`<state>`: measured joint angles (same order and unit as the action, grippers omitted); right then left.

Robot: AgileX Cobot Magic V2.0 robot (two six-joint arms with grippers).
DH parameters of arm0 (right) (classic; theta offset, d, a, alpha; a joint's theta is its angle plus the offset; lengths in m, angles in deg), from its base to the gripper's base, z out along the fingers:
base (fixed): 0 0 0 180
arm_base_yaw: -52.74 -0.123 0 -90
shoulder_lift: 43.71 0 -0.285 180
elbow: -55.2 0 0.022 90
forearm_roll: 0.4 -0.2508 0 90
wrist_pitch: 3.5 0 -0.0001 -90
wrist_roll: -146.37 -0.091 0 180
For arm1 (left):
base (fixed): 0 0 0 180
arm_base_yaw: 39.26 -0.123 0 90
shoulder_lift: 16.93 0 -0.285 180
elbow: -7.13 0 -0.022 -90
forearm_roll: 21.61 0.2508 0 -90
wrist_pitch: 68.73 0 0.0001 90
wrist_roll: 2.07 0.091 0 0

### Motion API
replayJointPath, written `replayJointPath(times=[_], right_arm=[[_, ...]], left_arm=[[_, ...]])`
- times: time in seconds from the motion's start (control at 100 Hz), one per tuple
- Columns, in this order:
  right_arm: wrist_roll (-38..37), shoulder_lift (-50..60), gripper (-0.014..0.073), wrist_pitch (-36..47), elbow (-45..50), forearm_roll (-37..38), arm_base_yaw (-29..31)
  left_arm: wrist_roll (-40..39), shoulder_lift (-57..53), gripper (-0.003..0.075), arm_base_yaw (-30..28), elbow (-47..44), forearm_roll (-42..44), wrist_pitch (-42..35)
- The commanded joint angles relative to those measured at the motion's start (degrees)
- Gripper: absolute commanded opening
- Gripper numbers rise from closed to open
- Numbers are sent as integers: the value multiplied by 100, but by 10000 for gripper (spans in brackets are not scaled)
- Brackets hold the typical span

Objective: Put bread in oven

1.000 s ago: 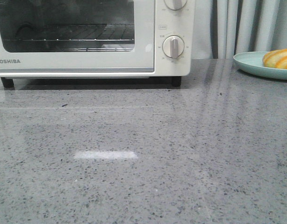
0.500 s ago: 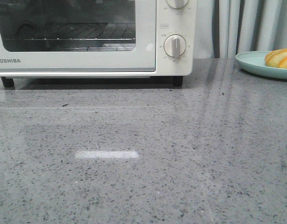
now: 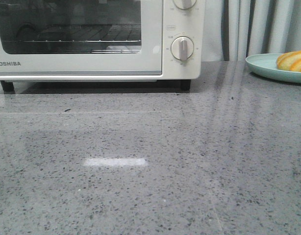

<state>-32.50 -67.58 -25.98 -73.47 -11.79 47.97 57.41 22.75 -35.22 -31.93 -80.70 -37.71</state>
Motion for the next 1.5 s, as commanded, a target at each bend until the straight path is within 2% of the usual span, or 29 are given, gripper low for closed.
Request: replayJointPath(times=[0.0,0.4,0.47,0.58,0.7,0.72,1.02,1.11,1.49], right_arm=[[56,-95,297,388,-210,40,-14],[56,-95,295,388,-210,40,-14],[56,-95,275,388,-210,40,-14],[56,-95,139,388,-210,40,-14],[56,-95,-69,388,-210,40,-14],[56,-95,-76,388,-210,40,-14],[56,-95,-75,388,-210,81,-14],[56,-95,-75,388,-210,81,-14],[56,-97,-75,388,-210,185,-14]], left_arm=[[164,340,247,253,382,-156,-358],[277,1869,237,793,1520,-115,-499],[277,2109,191,857,1696,-140,-499],[277,2468,-20,946,1900,-151,-571],[282,2834,-21,1028,2080,-236,-711],[282,2872,-21,1026,2099,-250,-735],[305,3542,-21,1054,2203,-98,-1108],[584,3688,-21,1054,2203,-75,-1108],[761,3843,-21,1054,2226,-85,-1498]])
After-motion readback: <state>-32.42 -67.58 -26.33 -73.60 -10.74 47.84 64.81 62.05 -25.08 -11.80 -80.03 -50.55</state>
